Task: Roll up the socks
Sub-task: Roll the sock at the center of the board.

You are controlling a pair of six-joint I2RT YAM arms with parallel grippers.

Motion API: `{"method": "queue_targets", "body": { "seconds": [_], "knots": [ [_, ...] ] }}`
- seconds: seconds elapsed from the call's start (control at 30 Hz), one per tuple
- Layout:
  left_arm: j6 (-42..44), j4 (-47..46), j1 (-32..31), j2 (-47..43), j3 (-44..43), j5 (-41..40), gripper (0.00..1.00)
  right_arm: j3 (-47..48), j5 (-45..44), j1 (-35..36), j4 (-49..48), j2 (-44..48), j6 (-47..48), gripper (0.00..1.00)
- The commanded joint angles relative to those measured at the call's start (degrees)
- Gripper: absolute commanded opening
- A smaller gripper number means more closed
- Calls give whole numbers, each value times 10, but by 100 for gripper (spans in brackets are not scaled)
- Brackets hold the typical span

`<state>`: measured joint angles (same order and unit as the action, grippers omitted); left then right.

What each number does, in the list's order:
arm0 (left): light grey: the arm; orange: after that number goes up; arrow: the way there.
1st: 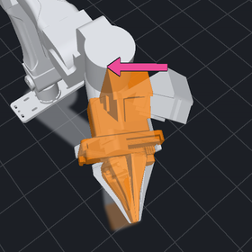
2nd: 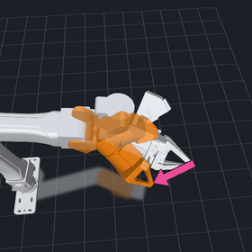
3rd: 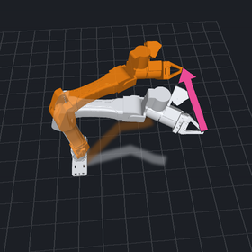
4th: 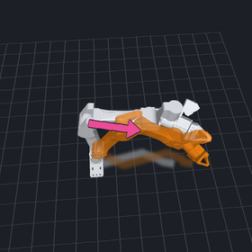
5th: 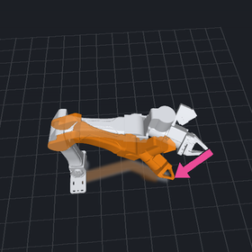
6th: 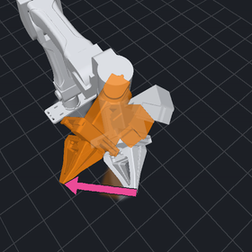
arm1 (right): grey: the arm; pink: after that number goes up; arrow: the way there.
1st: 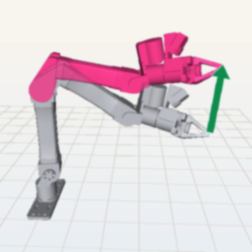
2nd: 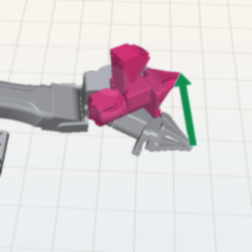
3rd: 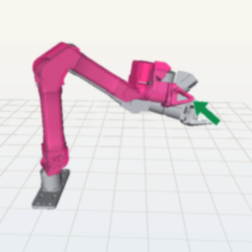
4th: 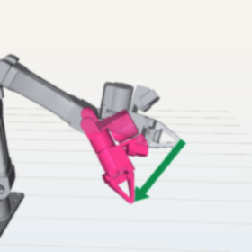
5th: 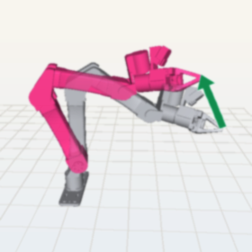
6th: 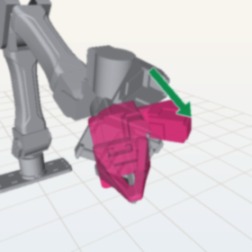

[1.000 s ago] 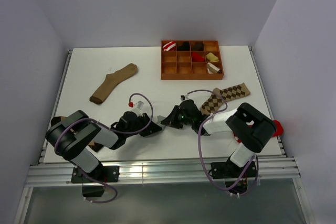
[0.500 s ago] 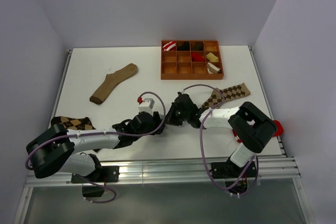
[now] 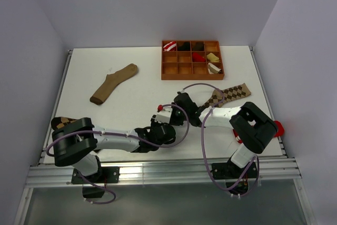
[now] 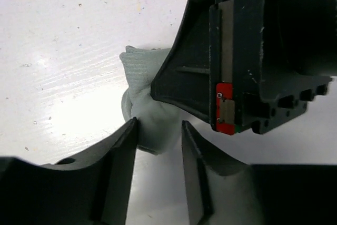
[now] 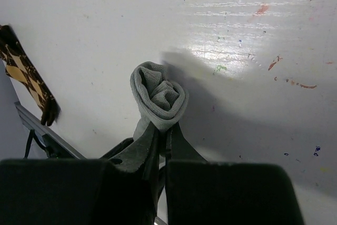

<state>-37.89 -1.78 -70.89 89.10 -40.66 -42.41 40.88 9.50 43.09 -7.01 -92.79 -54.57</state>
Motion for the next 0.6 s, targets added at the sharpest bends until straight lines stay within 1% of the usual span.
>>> {"method": "queue_targets", "body": {
  "seconds": [0.0, 0.03, 0.13, 0.17, 0.23, 0.27, 0.33, 0.4, 0.43, 0.47, 0.5, 0.57],
  "knots": [
    [18, -1, -5, 21, -20, -39, 42, 17, -4, -1, 20, 0, 9, 0],
    [16, -2, -5, 33, -20, -38, 41, 18, -2, -1, 21, 0, 8, 0],
    [1, -3, -5, 55, -18, -36, 33, 18, 3, -1, 19, 1, 7, 0],
    [-6, -5, -5, 61, -17, -35, 27, 18, 3, -1, 18, 0, 5, 0],
    [-11, -8, -5, 77, -15, -35, 22, 18, 5, -1, 18, 0, 5, 0],
    [-18, -2, -4, 82, -16, -37, 17, 18, 8, -1, 17, 0, 4, 0],
    [-24, 3, -4, 94, -18, -40, 14, 17, 10, -1, 14, 1, 4, 0],
    [-31, 1, -3, 99, -13, -34, 8, 10, 19, -1, -3, 3, 1, 1],
    [-35, 0, -2, 97, -7, -28, 5, 4, 22, -1, -12, 10, -5, 2],
    [-43, -4, 2, 95, -2, -20, 1, 0, 25, -2, -20, 15, -7, 4],
    [-46, -18, 5, 86, 5, 2, 1, -11, 28, -2, -40, 17, -10, 12],
    [-57, -39, 18, 70, 32, 29, 1, -25, 28, -2, -64, 33, -22, 20]
  ]
}}
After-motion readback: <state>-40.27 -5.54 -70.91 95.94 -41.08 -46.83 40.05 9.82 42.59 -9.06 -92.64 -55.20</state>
